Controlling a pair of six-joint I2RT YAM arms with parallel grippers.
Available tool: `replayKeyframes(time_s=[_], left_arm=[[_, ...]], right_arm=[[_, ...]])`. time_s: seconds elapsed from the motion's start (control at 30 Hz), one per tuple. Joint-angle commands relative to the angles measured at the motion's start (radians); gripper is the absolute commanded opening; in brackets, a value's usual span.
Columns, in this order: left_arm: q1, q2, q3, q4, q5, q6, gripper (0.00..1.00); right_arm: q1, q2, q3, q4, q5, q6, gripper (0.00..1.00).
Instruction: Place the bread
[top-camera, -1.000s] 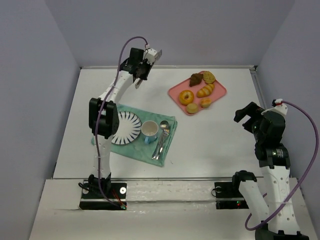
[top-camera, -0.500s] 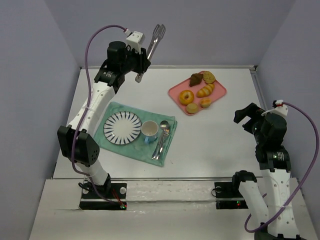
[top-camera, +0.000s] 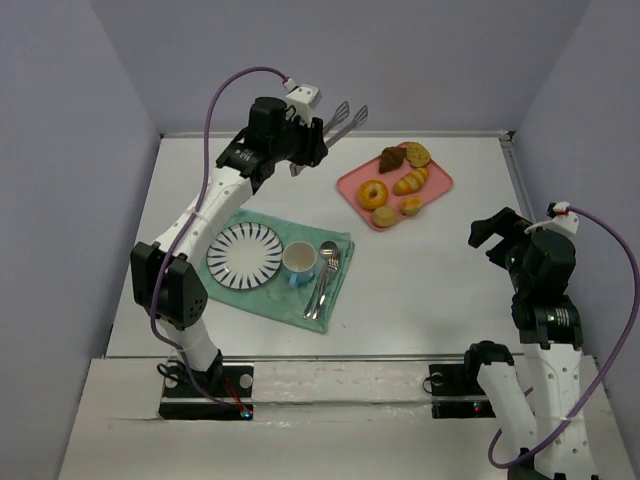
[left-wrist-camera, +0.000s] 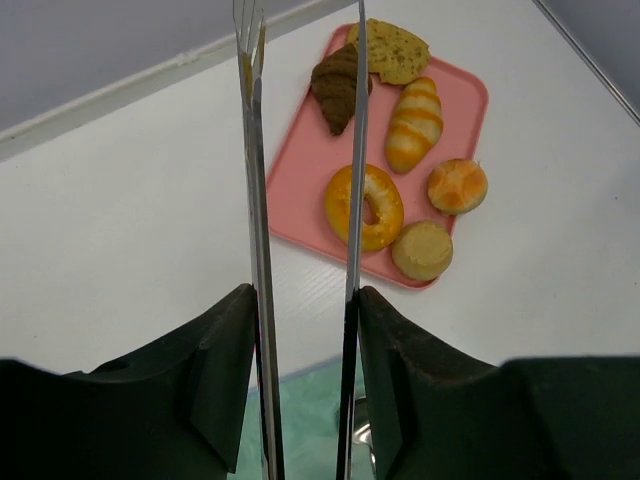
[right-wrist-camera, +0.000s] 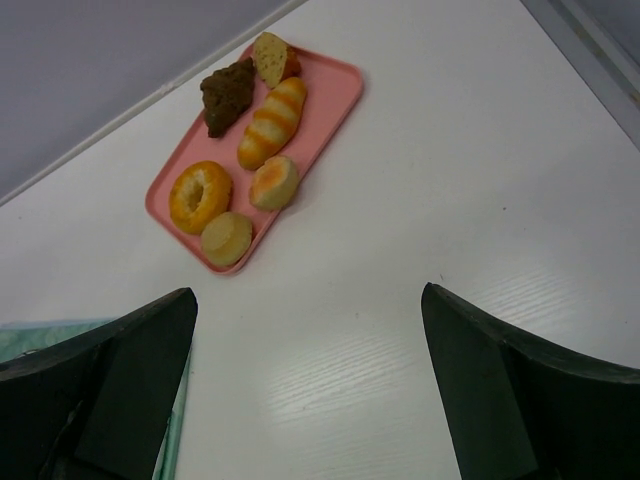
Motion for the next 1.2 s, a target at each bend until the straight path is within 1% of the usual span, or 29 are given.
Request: replayKeyframes(time_s=[0.0, 0.07, 0.17, 0.4, 0.57, 0.63, 0.73, 0.9, 1.0, 1.07, 1.17], left_arm=[[-0.041, 0.072, 0.067, -0.051, -0.073, -0.053, 0.53], [-0.058, 0.112, 0.072, -0.070, -0.077, -0.088, 0.53], [-0.070, 0.146, 0.055, -0.094, -0.069, -0.102, 0.53], [-0.084, 0.120, -0.074, -0.064, -0.075, -0.146, 0.56], [-0.087, 0.135, -0.118, -0.042, -0.040, -0.162, 0.56], [-0.089, 0.143, -0.126, -0.036, -0.002, -0.160, 0.56], [-0.090, 0.150, -0.135, -0.025, 0.006, -0.166, 0.56], [-0.090, 0.164, -0.154, -0.005, 0.084, -0.163, 0.56], [-0.090, 0.189, -0.144, -0.025, 0.080, -0.165, 0.56], [-0.090, 0.204, -0.132, -0.044, 0.034, -0.172, 0.56], [-0.092, 0.207, -0.127, -0.045, 0.028, -0.177, 0.53]], right_arm=[[-0.003, -0.006, -0.014, 0.056, -0.011, -0.010, 1.00], [-0.003, -0.006, -0.016, 0.057, -0.014, -0.009, 1.00], [-0.003, -0.006, -0.016, 0.057, -0.020, -0.010, 1.00], [-0.003, 0.002, -0.019, 0.063, -0.031, -0.009, 1.00], [-0.003, 0.012, -0.020, 0.063, -0.034, -0.009, 1.00], [-0.003, 0.011, -0.020, 0.063, -0.034, -0.005, 1.00], [-0.003, 0.008, -0.022, 0.063, -0.031, -0.007, 1.00], [-0.003, 0.008, -0.027, 0.068, -0.028, -0.002, 1.00], [-0.003, 0.008, -0.027, 0.068, -0.028, -0.002, 1.00], [-0.003, 0.008, -0.028, 0.066, -0.028, -0.001, 1.00], [-0.003, 0.009, -0.028, 0.068, -0.028, 0.001, 1.00]])
